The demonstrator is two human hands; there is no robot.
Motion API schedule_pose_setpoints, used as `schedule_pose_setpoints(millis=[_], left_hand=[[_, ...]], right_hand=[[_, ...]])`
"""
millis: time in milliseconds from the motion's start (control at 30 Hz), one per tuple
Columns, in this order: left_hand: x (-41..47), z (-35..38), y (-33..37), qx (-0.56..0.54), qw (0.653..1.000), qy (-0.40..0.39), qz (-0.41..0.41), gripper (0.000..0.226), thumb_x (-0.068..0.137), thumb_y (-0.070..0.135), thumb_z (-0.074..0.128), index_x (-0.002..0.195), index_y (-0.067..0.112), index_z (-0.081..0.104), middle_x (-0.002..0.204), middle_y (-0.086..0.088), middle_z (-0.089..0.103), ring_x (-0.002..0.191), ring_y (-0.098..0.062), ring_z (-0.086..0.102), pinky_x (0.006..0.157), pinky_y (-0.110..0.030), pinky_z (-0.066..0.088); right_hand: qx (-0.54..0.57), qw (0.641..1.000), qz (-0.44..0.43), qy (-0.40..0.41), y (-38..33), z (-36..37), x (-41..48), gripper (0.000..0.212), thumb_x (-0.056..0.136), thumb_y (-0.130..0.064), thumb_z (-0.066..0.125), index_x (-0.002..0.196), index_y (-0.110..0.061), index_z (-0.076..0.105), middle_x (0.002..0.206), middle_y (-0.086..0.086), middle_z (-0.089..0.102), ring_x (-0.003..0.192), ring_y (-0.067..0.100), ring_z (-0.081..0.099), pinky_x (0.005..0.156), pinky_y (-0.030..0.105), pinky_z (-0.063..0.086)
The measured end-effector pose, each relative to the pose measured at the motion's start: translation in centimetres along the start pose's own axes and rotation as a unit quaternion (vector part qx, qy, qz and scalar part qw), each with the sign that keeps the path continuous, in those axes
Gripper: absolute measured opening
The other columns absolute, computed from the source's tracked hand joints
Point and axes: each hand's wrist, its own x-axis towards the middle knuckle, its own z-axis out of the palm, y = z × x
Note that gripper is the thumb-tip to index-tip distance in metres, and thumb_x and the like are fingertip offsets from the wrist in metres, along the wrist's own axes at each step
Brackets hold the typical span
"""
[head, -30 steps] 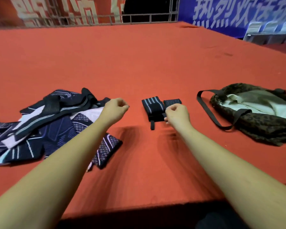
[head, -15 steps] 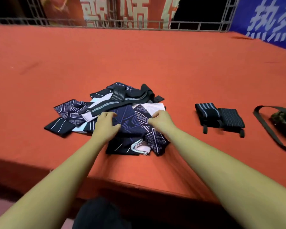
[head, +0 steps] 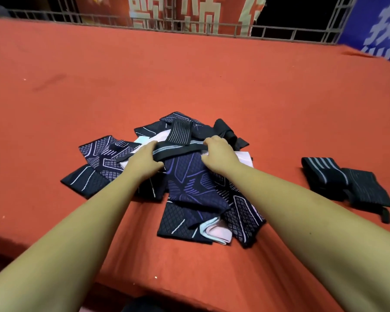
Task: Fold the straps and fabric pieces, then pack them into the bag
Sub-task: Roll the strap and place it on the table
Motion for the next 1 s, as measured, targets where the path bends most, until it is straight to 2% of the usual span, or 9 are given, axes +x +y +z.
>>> schedule_pose_setpoints(millis=[167, 267, 400, 567, 667, 733, 800, 900, 1000], left_hand=[[2.2, 0.8, -0.8, 0.151, 0.986, 0.065, 0.03, 0.035, 0.094, 0.029, 0.052, 0.128, 0.026, 0.057, 0.121, -0.01, 0.066, 0.117, -0.031, 0.057, 0.094, -0.042, 0.033], [1.9, 0.2, -0.4, 0.138, 0.981, 0.093, 0.098, 0.032, 0.1, 0.044, 0.045, 0.121, 0.029, 0.064, 0.112, -0.009, 0.071, 0.109, -0.031, 0.062, 0.089, -0.04, 0.037], [0.3, -1.6, 2.4, 0.117, 0.983, 0.026, 0.141, 0.037, 0.101, 0.047, 0.044, 0.113, 0.021, 0.067, 0.101, -0.015, 0.069, 0.1, -0.037, 0.062, 0.072, -0.036, 0.042], [-4.7, -4.2, 7.0, 0.014, 0.979, -0.027, 0.202, 0.029, 0.101, 0.04, 0.048, 0.087, 0.02, 0.063, 0.082, -0.004, 0.062, 0.081, -0.023, 0.057, 0.063, -0.021, 0.037], [-7.0, -4.7, 8.1, -0.04, 0.965, -0.152, 0.21, 0.037, 0.096, 0.052, 0.052, 0.086, 0.02, 0.066, 0.077, -0.001, 0.064, 0.074, -0.013, 0.057, 0.068, -0.026, 0.044], [-8.5, -4.1, 8.7, -0.17, 0.935, -0.262, 0.167, 0.056, 0.087, 0.069, 0.048, 0.103, 0.02, 0.069, 0.094, -0.005, 0.073, 0.084, -0.013, 0.065, 0.083, -0.034, 0.052], [-9.9, -2.9, 9.6, -0.325, 0.891, -0.309, 0.072, 0.083, 0.082, 0.085, 0.034, 0.115, 0.015, 0.064, 0.108, -0.014, 0.073, 0.099, -0.026, 0.07, 0.096, -0.04, 0.051], [-11.8, -0.5, 11.2, -0.48, 0.827, -0.288, -0.057, 0.1, 0.073, 0.089, 0.024, 0.12, 0.007, 0.06, 0.112, -0.018, 0.072, 0.106, -0.031, 0.07, 0.097, -0.042, 0.051], [-13.4, 1.4, 12.8, -0.622, 0.721, -0.283, -0.12, 0.092, 0.086, 0.078, 0.038, 0.126, -0.002, 0.056, 0.116, -0.022, 0.07, 0.104, -0.032, 0.069, 0.093, -0.043, 0.053]], right_hand=[[-0.017, 1.0, -0.003, 0.007, 1.0, 2.0, 1.9, 0.032, 0.092, -0.02, 0.05, 0.122, -0.011, 0.057, 0.118, 0.012, 0.058, 0.113, 0.035, 0.051, 0.093, 0.043, 0.042], [-0.03, 0.997, -0.013, 0.063, 1.0, 2.6, 2.2, 0.029, 0.096, -0.022, 0.05, 0.123, -0.014, 0.059, 0.113, 0.011, 0.061, 0.111, 0.035, 0.052, 0.091, 0.043, 0.04], [0.008, 0.993, -0.019, 0.113, 0.7, 2.5, 1.6, 0.024, 0.096, -0.02, 0.052, 0.114, -0.015, 0.066, 0.106, 0.009, 0.063, 0.105, 0.034, 0.053, 0.085, 0.04, 0.039], [0.178, 0.968, 0.023, 0.174, 0.0, -0.2, 0.0, 0.019, 0.093, -0.019, 0.052, 0.094, -0.017, 0.071, 0.095, 0.007, 0.066, 0.091, 0.029, 0.06, 0.07, 0.033, 0.04], [0.274, 0.944, 0.01, 0.181, 0.0, -3.8, -2.5, 0.019, 0.093, -0.01, 0.049, 0.096, -0.016, 0.067, 0.091, 0.002, 0.07, 0.088, 0.023, 0.062, 0.075, 0.034, 0.047], [0.31, 0.935, 0.003, 0.173, 0.4, -6.1, -5.0, 0.019, 0.094, -0.005, 0.047, 0.095, -0.012, 0.065, 0.087, 0.0, 0.068, 0.082, 0.017, 0.059, 0.073, 0.027, 0.045], [0.342, 0.926, -0.014, 0.159, 1.0, -8.1, -8.0, 0.018, 0.094, -0.002, 0.047, 0.096, -0.007, 0.065, 0.086, -0.001, 0.065, 0.079, 0.009, 0.055, 0.068, 0.018, 0.043], [0.382, 0.918, -0.039, 0.097, 2.1, -10.1, -13.2, 0.014, 0.094, -0.001, 0.053, 0.093, -0.006, 0.066, 0.082, -0.004, 0.065, 0.074, 0.004, 0.055, 0.07, 0.018, 0.044], [0.407, 0.912, -0.051, -0.002, 3.1, -10.7, -18.6, 0.011, 0.093, 0.001, 0.056, 0.092, 0.0, 0.067, 0.085, 0.008, 0.066, 0.08, 0.014, 0.056, 0.074, 0.031, 0.045]])
